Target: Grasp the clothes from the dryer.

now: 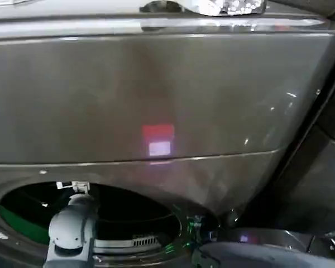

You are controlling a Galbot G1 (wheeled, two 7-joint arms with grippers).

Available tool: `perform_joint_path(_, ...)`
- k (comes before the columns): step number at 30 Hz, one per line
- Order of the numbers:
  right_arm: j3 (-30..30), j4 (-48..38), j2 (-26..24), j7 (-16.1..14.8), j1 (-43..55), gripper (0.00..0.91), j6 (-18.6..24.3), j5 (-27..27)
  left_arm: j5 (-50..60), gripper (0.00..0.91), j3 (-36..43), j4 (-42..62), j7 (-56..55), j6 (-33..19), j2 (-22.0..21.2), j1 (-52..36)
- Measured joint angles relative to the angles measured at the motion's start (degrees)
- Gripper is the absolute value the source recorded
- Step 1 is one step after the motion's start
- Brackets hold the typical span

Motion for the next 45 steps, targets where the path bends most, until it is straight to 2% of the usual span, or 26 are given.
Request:
perform_joint_path(9, -0.3, 0.1, 0.0, -0.2, 0.4, 0.907, 0.2, 0.0, 2.2, 0.907, 0.0, 16.0, 0.8, -6.2, -0.8, -10.2)
perform_joint_path(21, -0.8, 0.2, 0.3, -0.4, 0.6, 0.907, 0.4, -0.1, 9.6, 0.907, 0.0, 32.6, 3.7, -10.4, 0.3, -20.9)
perform_joint_path(26, -1.2, 0.5, 0.4, -0.5, 1.0, 0.907, 0.4, -0.2, 19.2, 0.907, 0.0, 37.2, 9.3, -12.4, 1.0, -24.0)
perform_joint_path(30, -1.0, 0.4, 0.3, -0.5, 0.8, 0.907, 0.4, -0.3, 31.6, 0.907, -0.3, 39.0, 17.1, -15.6, 1.8, -25.4)
perform_joint_path(39, -1.0, 0.5, 0.0, -0.9, 0.1, 0.907, 0.7, -0.4, 59.4, 0.907, -2.1, 42.9, 37.4, -28.0, 1.8, -29.4)
perform_joint_path(45, -1.8, 1.1, 0.8, -1.0, 0.3, 0.907, 1.1, -0.9, 67.8, 0.907, -2.5, 44.8, 49.3, -34.8, 2.1, -31.4)
